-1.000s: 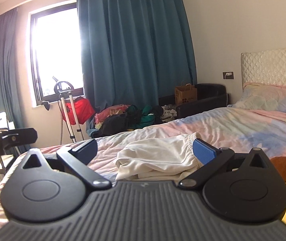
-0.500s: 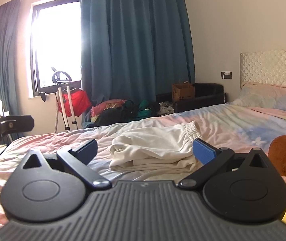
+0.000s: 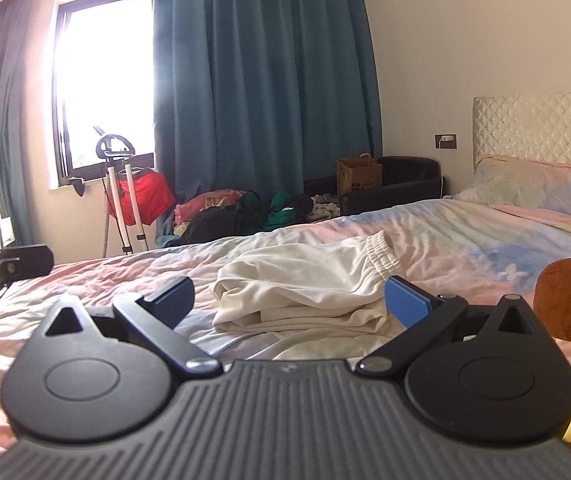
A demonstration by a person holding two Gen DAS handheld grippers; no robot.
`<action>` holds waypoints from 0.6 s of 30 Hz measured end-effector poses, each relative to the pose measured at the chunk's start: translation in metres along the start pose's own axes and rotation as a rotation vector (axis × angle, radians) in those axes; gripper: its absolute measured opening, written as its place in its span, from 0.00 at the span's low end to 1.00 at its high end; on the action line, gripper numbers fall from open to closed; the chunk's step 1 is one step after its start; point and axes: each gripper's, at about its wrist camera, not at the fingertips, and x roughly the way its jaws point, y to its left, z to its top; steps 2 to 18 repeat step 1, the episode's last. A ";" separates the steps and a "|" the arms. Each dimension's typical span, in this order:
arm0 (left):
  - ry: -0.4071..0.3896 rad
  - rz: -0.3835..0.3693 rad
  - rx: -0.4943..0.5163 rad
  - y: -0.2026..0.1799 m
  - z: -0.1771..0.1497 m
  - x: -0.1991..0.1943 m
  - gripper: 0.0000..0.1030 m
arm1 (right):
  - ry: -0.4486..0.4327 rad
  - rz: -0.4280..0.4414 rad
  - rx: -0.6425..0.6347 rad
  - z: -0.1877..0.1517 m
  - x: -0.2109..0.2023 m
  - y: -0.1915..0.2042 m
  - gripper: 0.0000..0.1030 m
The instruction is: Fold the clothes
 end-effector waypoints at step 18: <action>0.003 -0.001 0.004 -0.001 0.000 0.001 1.00 | 0.003 -0.001 0.003 0.000 0.000 0.000 1.00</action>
